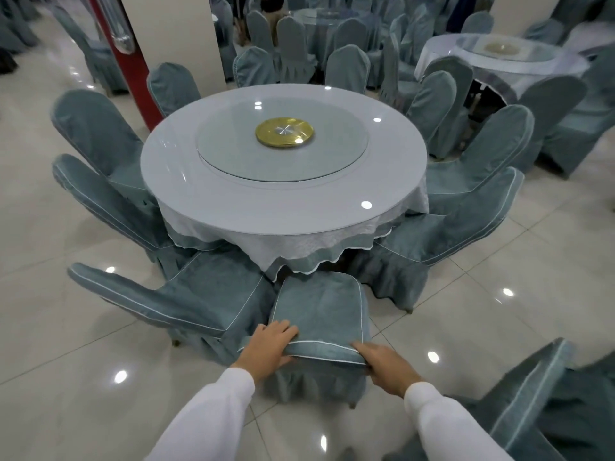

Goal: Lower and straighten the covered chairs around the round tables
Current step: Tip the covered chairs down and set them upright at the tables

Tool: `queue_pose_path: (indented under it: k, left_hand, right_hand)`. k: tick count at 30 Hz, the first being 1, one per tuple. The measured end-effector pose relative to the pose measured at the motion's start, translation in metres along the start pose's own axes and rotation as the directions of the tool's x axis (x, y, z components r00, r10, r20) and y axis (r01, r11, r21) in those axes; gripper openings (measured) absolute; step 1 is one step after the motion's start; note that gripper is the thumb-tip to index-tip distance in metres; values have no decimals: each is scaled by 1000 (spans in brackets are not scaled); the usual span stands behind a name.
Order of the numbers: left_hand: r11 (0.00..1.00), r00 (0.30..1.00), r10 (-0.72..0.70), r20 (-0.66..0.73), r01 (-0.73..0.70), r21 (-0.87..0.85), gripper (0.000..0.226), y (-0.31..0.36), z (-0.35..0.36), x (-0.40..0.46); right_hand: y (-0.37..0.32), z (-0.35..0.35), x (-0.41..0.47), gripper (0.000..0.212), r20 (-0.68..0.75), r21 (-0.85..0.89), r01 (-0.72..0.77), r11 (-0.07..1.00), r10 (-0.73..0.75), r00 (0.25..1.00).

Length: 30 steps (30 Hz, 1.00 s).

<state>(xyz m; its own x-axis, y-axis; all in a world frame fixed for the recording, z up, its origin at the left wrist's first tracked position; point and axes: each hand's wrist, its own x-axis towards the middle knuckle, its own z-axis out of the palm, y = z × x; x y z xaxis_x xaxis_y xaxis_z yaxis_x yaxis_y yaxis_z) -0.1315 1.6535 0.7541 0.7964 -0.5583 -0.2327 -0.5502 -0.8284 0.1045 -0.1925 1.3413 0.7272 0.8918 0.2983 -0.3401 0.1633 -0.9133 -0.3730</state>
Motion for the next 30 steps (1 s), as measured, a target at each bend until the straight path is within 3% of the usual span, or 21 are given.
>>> queue_pose_path:
  k: [5,12,30]
  left_hand:
    - [971,994,-51,99,73,-226,40,-15,0,1]
    - [940,989,-96,108,126,-318,38,16,1,51]
    - [901,956,-271,111,293,-319,48,41,-13,202]
  right_hand:
    - [7,-11,1,44,13,-28,-13,1000,13,1000]
    - [62,-46,25,55,15,-76,-130,989,132,991]
    - [176,-132,134,32,-12,-12,-140,990,140,990]
